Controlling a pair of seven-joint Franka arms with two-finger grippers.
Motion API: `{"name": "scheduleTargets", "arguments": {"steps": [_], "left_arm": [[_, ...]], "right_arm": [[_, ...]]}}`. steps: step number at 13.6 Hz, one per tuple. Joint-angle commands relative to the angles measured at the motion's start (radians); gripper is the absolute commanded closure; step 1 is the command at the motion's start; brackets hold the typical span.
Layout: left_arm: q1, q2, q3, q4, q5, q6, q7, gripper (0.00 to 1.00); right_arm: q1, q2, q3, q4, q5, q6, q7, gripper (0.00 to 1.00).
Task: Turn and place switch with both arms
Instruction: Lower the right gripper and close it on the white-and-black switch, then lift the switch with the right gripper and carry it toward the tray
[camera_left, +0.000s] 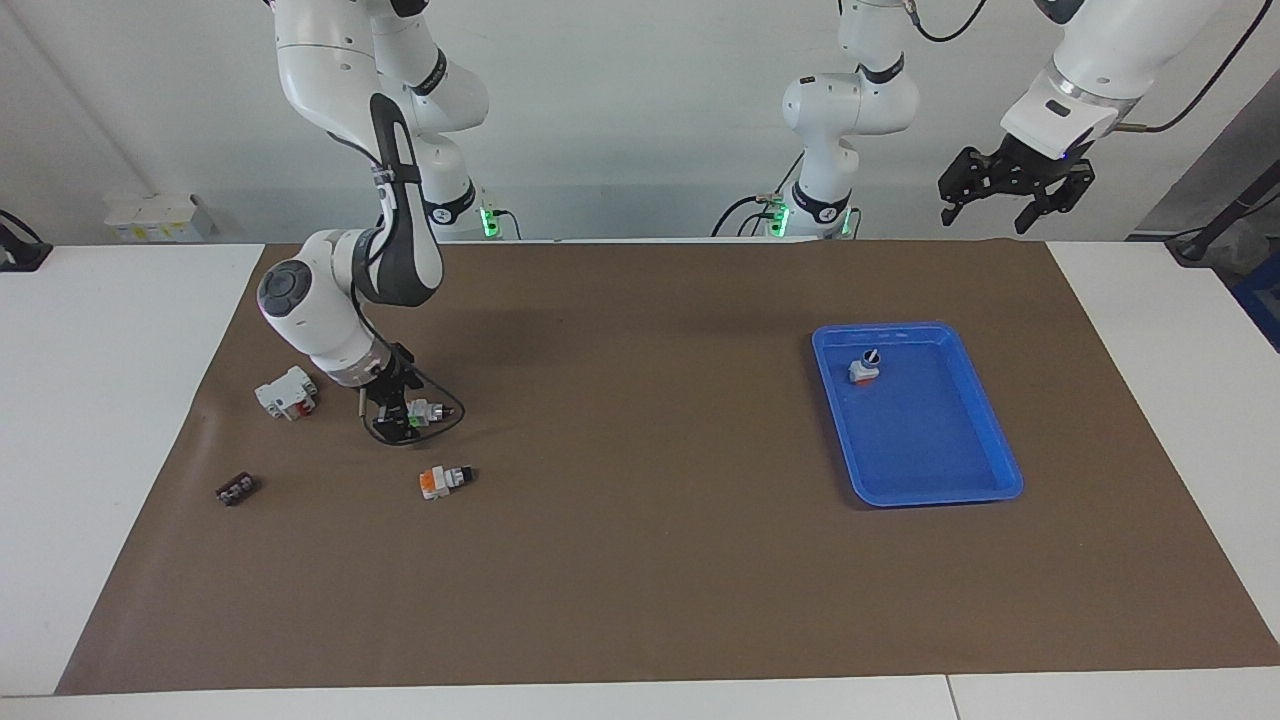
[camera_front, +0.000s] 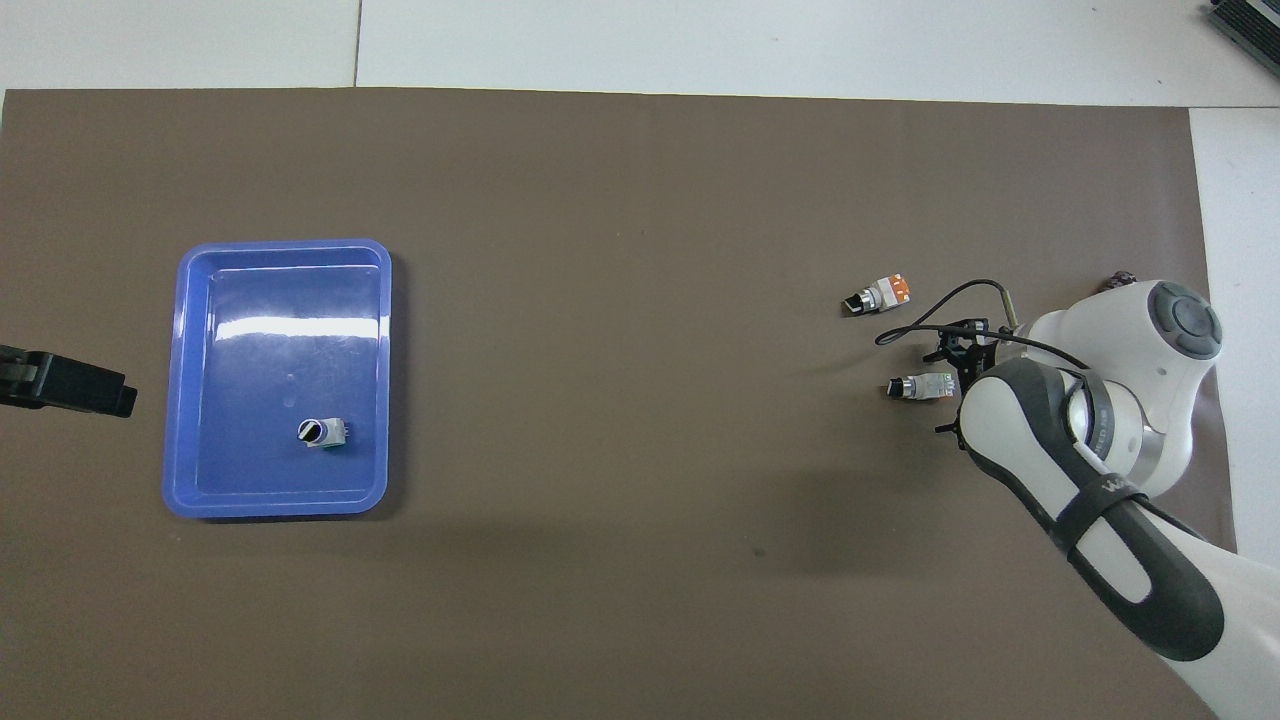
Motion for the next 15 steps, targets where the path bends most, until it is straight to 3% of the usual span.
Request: {"name": "scheduleTargets", "arguments": {"steps": [1, 3, 4, 5, 6, 9, 12, 15], "left_arm": [[0.005, -0.023, -0.002, -0.023, -0.001, -0.002, 0.002, 0.00], [0.005, -0.023, -0.002, -0.023, -0.001, -0.002, 0.002, 0.00], [0.005, -0.023, -0.002, -0.023, -0.001, -0.002, 0.002, 0.00], [0.005, -0.023, -0.002, -0.023, -0.001, -0.002, 0.002, 0.00], [0.005, -0.023, -0.002, -0.023, -0.001, -0.002, 0.002, 0.00], [0.005, -0.023, -0.003, -0.023, -0.001, -0.002, 0.002, 0.00], [0.005, -0.023, -0.003, -0.023, -0.001, -0.002, 0.002, 0.00], [0.005, -0.023, -0.002, -0.023, -0.001, -0.002, 0.002, 0.00]], "right_arm": [[0.000, -0.023, 0.005, -0.019, 0.022, 0.009, -0.024, 0.49], [0.002, -0.023, 0.005, -0.017, 0.027, 0.011, -0.022, 0.53], [0.005, -0.023, 0.005, -0.016, 0.027, 0.006, -0.024, 0.66], [0.003, -0.022, 0.005, -0.005, 0.028, -0.002, -0.025, 0.96], [0.003, -0.015, 0.005, 0.015, 0.052, -0.017, 0.017, 1.00], [0.003, -0.021, 0.006, 0.114, 0.076, -0.154, 0.079, 1.00], [0.005, -0.078, 0.009, 0.226, 0.187, -0.369, 0.078, 1.00], [0.031, -0.184, 0.043, 0.245, 0.230, -0.491, 0.078, 1.00]]}}
